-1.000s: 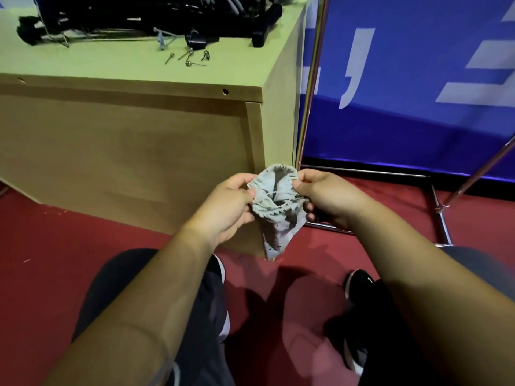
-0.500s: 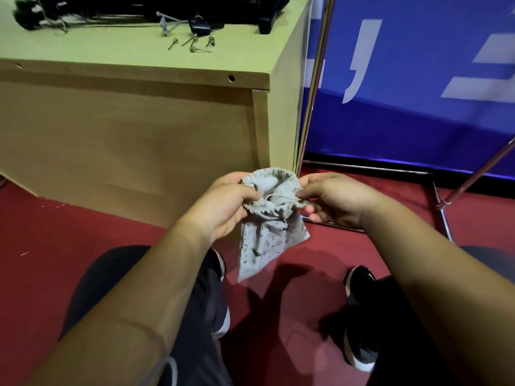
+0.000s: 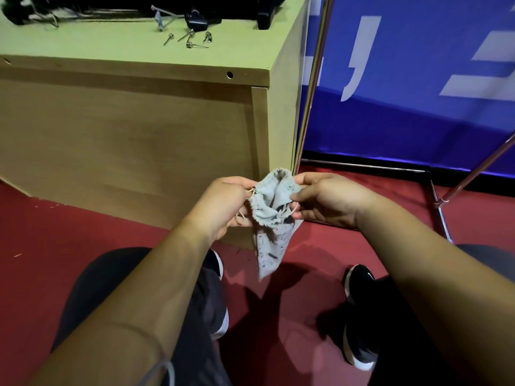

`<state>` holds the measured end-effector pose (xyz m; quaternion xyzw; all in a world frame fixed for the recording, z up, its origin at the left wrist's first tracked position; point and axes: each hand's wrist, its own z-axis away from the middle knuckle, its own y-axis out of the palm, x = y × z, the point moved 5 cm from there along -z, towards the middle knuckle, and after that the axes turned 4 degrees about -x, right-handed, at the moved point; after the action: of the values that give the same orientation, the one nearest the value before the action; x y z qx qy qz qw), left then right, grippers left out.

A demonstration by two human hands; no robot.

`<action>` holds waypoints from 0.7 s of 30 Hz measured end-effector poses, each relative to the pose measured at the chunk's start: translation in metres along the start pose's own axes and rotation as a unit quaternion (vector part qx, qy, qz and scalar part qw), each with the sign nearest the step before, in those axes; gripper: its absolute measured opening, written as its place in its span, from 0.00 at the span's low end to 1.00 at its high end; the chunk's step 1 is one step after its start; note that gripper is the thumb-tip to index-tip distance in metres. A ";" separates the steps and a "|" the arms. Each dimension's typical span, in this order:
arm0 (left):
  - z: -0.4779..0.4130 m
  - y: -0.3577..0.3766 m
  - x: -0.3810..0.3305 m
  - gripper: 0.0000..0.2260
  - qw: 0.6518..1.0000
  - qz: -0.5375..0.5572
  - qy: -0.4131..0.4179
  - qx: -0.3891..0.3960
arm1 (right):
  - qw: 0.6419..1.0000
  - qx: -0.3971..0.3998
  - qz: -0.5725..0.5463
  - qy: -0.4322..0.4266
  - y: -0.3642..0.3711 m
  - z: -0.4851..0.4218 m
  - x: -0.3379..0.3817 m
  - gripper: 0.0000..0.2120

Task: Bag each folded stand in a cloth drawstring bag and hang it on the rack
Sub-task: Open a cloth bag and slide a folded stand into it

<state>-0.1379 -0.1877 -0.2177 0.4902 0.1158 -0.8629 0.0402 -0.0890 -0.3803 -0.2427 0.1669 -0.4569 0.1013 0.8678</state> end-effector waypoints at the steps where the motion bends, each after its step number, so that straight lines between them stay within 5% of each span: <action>1: -0.002 -0.003 0.000 0.22 1.000 -0.006 -0.004 -0.013 | 1.000 0.009 -0.011 0.005 0.002 0.000 0.000 0.14; 4: -0.006 -0.006 0.000 0.12 0.999 -0.030 -0.041 -0.008 | 0.999 0.028 -0.025 0.021 0.005 -0.002 0.000 0.19; 6: -0.009 -0.010 0.005 0.15 0.997 -0.055 -0.054 0.022 | 0.999 0.029 -0.008 0.024 0.005 -0.002 -0.002 0.21; 10: -0.015 -0.016 0.013 0.05 0.987 -0.154 0.047 0.024 | 0.999 0.016 0.038 0.020 0.003 -0.004 -0.006 0.25; 13: -0.026 -0.027 0.016 0.05 0.990 -0.124 0.059 -0.029 | 0.992 -0.029 0.123 -0.006 -0.007 -0.005 -0.006 0.22; 17: -0.030 -0.032 0.013 0.07 0.989 -0.110 0.076 -0.069 | 0.939 -0.112 0.322 -0.050 -0.023 0.002 0.002 0.18; 21: -0.029 -0.029 0.014 0.05 0.980 -0.142 0.098 -0.095 | 0.832 -0.124 0.535 -0.075 -0.028 0.006 0.003 0.14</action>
<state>-0.1263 -0.1523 -0.2394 0.5452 0.2694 -0.7924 -0.0482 -0.0827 -0.4084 -0.2428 -0.2055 -0.5470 0.4792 0.6549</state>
